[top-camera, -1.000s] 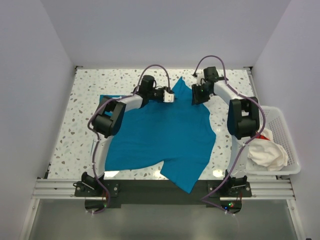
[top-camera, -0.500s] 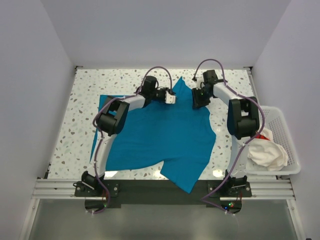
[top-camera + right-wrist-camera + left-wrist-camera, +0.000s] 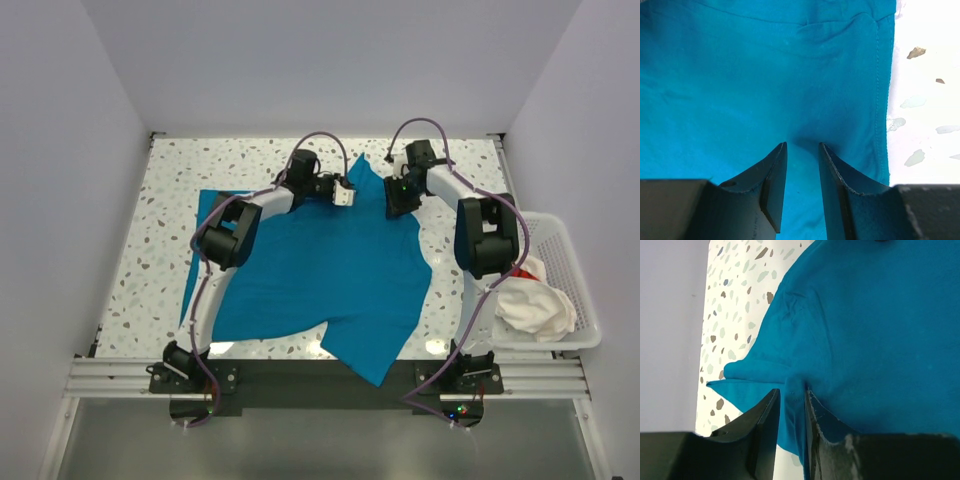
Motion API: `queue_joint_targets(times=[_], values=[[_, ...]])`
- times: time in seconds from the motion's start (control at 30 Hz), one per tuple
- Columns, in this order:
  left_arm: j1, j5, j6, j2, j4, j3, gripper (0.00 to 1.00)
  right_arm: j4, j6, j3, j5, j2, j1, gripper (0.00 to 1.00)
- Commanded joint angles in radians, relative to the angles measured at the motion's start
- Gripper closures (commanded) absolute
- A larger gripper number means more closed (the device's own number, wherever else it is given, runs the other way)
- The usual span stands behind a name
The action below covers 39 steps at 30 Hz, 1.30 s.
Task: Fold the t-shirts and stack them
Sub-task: Flatten the tshirt out
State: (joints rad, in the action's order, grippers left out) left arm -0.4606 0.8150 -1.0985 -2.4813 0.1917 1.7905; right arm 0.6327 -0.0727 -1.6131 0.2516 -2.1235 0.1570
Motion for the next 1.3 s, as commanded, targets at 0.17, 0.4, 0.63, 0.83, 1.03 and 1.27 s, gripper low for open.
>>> queue_joint_targets(times=[0.17,0.4,0.63,0.83,1.03,1.27], values=[[-0.006,-0.004,-0.014,-0.042,-0.049,0.084,0.73,0.012,-0.019,-0.004,-0.028,0.010,-0.001,0.64],[0.008,-0.014,0.090,-0.027,0.030,0.086,1.00,0.015,-0.024,0.013,-0.074,0.017,-0.001,0.65],[0.068,-0.094,0.373,-0.008,0.233,0.075,1.00,0.021,-0.036,0.022,-0.118,0.019,-0.001,0.66],[0.103,-0.210,0.423,-0.002,0.261,0.031,1.00,0.024,-0.041,0.013,-0.118,0.011,0.001,0.66],[0.119,-0.306,0.425,0.010,0.276,-0.016,0.94,0.030,-0.050,0.010,-0.140,0.007,0.003,0.67],[0.160,-0.413,0.598,0.022,0.265,0.001,0.77,0.062,-0.065,0.019,-0.212,0.002,0.009,0.72]])
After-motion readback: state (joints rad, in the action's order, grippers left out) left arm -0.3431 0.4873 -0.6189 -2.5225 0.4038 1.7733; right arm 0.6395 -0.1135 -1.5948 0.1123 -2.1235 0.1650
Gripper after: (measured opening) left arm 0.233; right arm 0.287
